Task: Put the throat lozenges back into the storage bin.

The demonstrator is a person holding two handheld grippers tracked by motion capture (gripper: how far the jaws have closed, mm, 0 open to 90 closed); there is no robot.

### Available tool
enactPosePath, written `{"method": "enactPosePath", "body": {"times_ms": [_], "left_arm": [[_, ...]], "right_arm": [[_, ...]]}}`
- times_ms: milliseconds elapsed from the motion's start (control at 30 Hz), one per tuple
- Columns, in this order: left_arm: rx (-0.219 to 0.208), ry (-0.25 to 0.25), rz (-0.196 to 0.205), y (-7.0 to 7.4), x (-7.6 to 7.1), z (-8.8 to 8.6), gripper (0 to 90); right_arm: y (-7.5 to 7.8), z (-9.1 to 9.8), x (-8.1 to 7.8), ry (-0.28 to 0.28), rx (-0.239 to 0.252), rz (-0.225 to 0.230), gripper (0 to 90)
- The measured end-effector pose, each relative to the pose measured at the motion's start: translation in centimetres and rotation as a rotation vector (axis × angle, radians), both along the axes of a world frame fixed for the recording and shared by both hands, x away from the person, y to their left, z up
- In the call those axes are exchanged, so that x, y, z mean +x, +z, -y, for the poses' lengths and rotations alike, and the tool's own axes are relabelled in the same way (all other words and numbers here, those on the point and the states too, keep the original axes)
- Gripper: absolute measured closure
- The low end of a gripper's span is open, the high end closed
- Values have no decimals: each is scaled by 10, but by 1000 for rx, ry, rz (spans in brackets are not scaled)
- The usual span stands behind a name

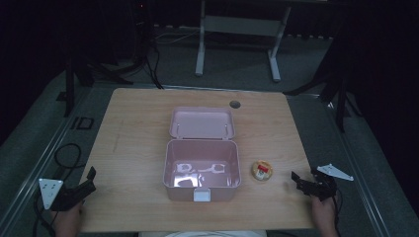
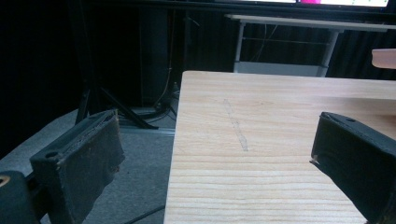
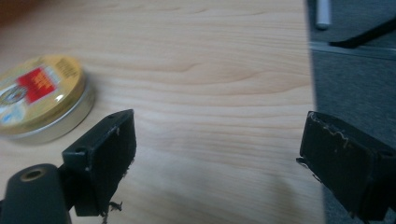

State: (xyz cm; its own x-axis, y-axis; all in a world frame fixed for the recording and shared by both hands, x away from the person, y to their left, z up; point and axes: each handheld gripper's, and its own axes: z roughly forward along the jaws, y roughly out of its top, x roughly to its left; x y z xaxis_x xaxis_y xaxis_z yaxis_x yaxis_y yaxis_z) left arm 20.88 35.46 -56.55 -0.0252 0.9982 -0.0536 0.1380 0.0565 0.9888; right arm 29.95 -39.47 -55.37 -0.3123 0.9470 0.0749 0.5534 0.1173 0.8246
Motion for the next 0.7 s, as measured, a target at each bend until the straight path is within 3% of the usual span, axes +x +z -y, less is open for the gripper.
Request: {"method": "enactPosePath", "body": {"times_ms": [33, 100, 200, 300, 333, 400, 433, 467, 700], "left_arm": [[0, -2, 0, 0, 0, 0, 25], [-1, -3, -1, 0, 0, 0, 24], [-4, -6, -1, 0, 0, -1, 24], [-6, -6, -1, 0, 0, -1, 24], [-7, -8, -2, 0, 0, -1, 24], [-8, -7, -2, 0, 0, -1, 24], [-7, -8, -2, 0, 0, -1, 24], [-8, -9, -2, 0, 0, -1, 24], [-10, -13, -1, 0, 0, -1, 24]], "right_arm": [[0, 0, 0, 0, 0, 0, 105], [1, -2, 1, 52, -6, -6, 105], [1, -4, 5, 133, -17, -62, 105], [2, -3, 6, 163, -1, -81, 105], [4, -5, 7, 214, -47, -118, 105], [7, -7, 8, 260, -83, -164, 105], [7, -7, 8, 260, -83, -164, 105], [8, -9, 8, 286, -101, -200, 105], [16, -18, 9, 401, -284, -367, 105]]}}
